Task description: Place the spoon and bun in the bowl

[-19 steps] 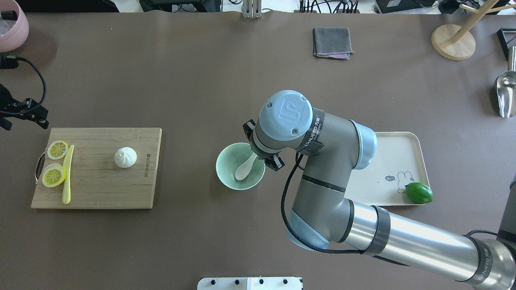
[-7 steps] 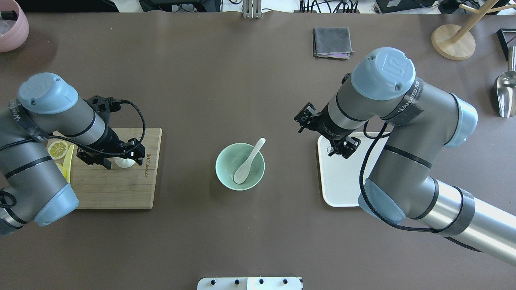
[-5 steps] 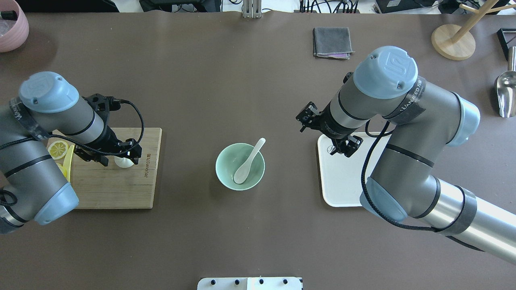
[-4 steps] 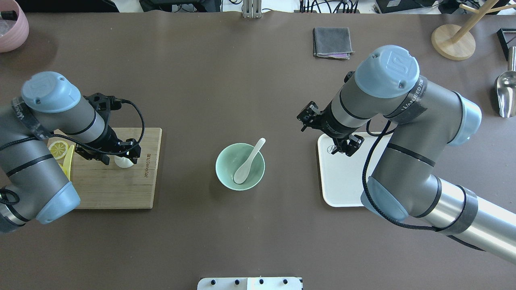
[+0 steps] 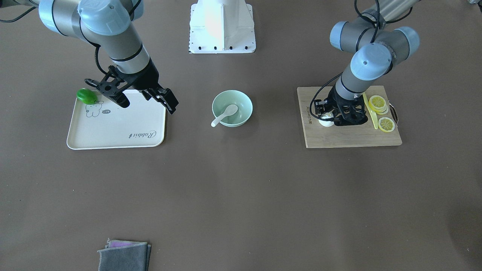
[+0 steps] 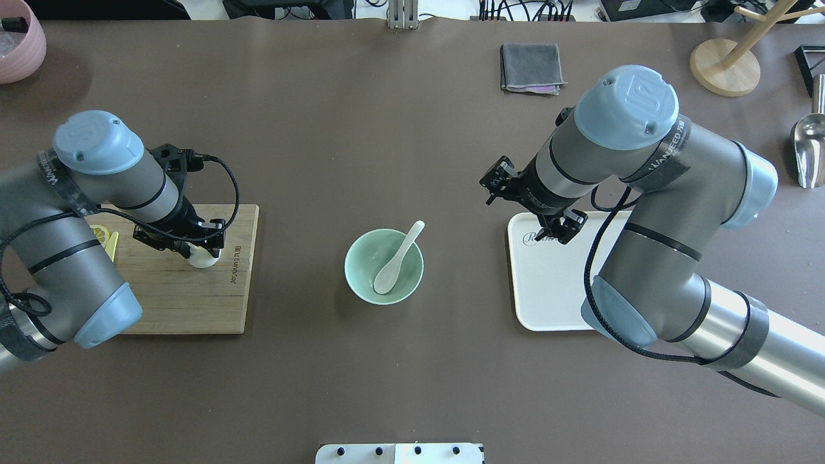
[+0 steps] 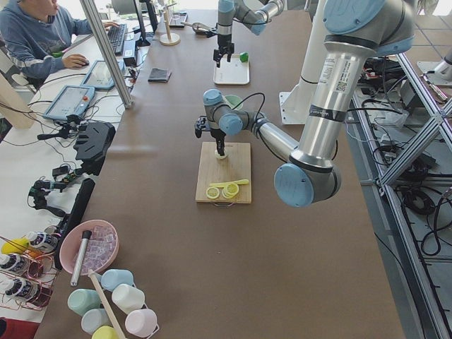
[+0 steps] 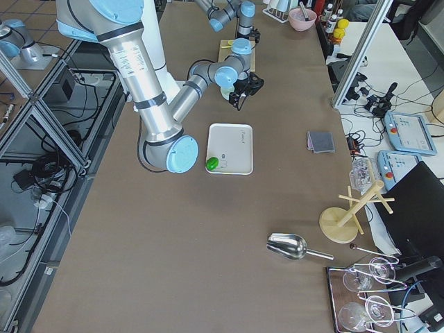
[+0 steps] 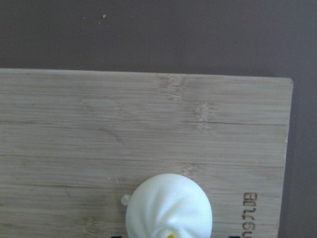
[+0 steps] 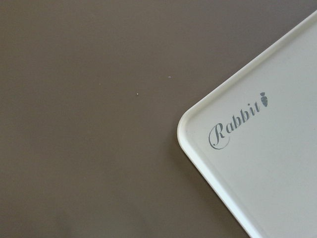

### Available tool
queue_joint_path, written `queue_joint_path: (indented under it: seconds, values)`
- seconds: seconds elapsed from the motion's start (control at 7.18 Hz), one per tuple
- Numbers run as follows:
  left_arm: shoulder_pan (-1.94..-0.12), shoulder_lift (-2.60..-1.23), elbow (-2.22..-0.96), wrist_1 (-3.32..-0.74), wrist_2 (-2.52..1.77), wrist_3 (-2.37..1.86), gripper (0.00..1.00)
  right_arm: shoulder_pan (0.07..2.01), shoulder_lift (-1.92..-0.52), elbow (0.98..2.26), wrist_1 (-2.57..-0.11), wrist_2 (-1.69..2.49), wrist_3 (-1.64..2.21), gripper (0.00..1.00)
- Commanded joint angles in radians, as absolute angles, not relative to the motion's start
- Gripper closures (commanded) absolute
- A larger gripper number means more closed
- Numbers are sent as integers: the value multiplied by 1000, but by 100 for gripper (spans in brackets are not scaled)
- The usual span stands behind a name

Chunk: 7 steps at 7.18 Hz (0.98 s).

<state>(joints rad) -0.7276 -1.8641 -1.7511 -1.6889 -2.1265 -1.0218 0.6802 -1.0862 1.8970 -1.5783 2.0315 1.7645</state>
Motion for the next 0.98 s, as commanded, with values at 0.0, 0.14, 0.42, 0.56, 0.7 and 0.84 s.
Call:
queue_joint_path:
  seconds: [0.0,0.14,0.42,0.56,0.7,0.84]
  values:
    - [-729,-1873,-1772,-1684,-2131,-1035,100,722,-1121,1922,-1578,2080,1722,0]
    - [-726,-1882,-1802,-1683,-2140,-1095,100,748,-1130,1925,-1578,2094,1697,0]
    - [-684,-2010,-1818,-1681,-2157,-1352,100,810,-1213,1956,-1578,2144,1576,0]
    - [-617,-2075,-1813,-1681,-2157,-1461,100,845,-1241,1959,-1578,2170,1516,0]
    - [-550,-2138,-1801,-1681,-2149,-1548,100,870,-1271,1959,-1578,2178,1455,0]
    - [-536,-2182,-1771,-1684,-2148,-1557,100,888,-1282,1959,-1578,2180,1425,0]
